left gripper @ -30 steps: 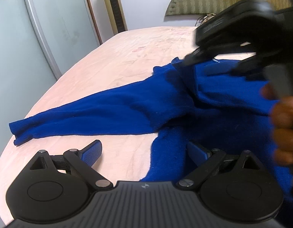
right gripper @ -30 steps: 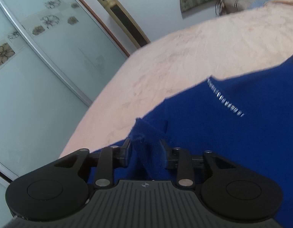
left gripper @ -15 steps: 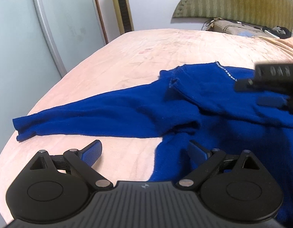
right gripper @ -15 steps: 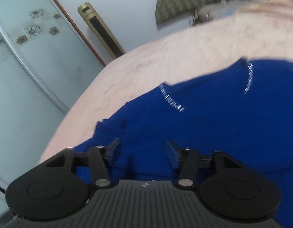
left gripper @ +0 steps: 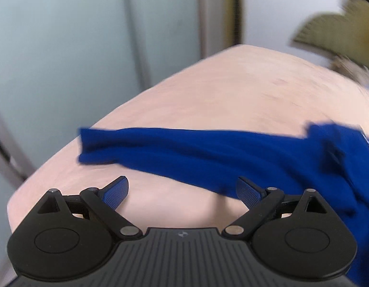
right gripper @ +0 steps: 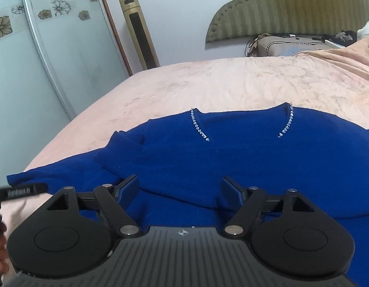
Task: Fold small clothes
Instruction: 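Grasp the other sleeve cuff with the left tool and lift it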
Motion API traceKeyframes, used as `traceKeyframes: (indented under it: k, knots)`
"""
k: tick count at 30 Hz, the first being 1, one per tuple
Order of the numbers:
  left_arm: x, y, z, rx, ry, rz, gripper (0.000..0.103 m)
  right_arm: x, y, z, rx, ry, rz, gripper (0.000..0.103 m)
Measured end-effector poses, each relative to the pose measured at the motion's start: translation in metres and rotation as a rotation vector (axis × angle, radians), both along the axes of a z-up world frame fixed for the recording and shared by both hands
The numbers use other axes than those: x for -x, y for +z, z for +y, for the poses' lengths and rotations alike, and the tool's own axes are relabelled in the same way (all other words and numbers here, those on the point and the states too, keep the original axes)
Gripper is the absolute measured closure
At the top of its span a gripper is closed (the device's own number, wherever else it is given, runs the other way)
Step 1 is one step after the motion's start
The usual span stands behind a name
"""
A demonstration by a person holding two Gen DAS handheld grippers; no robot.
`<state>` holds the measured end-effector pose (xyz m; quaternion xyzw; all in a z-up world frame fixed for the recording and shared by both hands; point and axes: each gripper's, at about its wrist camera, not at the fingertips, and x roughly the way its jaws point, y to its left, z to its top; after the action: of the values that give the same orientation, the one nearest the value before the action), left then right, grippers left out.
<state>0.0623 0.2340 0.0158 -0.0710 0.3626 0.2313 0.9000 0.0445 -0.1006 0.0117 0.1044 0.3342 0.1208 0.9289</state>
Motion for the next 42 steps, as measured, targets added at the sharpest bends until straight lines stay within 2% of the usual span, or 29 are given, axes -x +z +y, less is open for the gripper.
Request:
traceKeyframes:
  k: [6, 8, 12, 16, 18, 20, 21, 23, 26, 29, 37, 39, 42]
  knots:
    - [0.005, -0.013, 0.068, 0.281, 0.172, -0.061, 0.006, 0.008, -0.001, -0.006, -0.021, -0.010, 0.007, 0.022]
    - [0.009, -0.017, 0.082, 0.372, 0.191, -0.106, 0.006, 0.008, -0.004, -0.008, -0.026, -0.018, 0.015, 0.022]
    - [0.010, -0.024, 0.104, 0.493, 0.254, -0.199, 0.007, 0.011, -0.007, -0.009, -0.037, -0.030, 0.022, 0.022]
    - [0.019, -0.031, 0.127, 0.659, 0.379, -0.340, 0.007, 0.013, -0.007, -0.007, -0.032, -0.032, 0.018, 0.021]
    - [0.021, -0.034, 0.135, 0.699, 0.439, -0.369, 0.021, 0.014, -0.007, -0.006, -0.030, -0.030, 0.017, 0.021]
    - [0.017, -0.034, 0.139, 0.688, 0.465, -0.355, 0.061, 0.015, -0.007, -0.004, -0.028, -0.019, 0.014, 0.020]
    - [0.013, -0.035, 0.141, 0.685, 0.460, -0.333, 0.068, 0.016, -0.007, -0.003, -0.027, -0.014, 0.013, 0.020]
    - [0.011, -0.037, 0.146, 0.669, 0.457, -0.292, 0.090, 0.016, -0.007, -0.001, -0.026, -0.008, 0.017, 0.019]
    - [0.007, -0.033, 0.144, 0.623, 0.440, -0.274, 0.094, 0.016, -0.009, 0.001, -0.019, -0.007, 0.029, 0.019]
    - [0.009, -0.019, 0.141, 0.528, 0.428, -0.266, 0.095, 0.017, -0.008, 0.002, -0.010, -0.003, 0.029, 0.019]
    - [0.011, 0.048, 0.160, 0.072, 0.492, -0.329, 0.095, 0.015, -0.006, -0.003, 0.019, -0.017, 0.008, 0.018]
    - [0.009, 0.061, 0.166, 0.001, 0.506, -0.338, 0.095, 0.012, -0.007, -0.007, 0.025, -0.026, 0.007, 0.018]
    - [-0.001, 0.069, 0.165, -0.054, 0.495, -0.334, 0.095, 0.007, -0.011, -0.015, 0.016, -0.054, 0.017, 0.017]
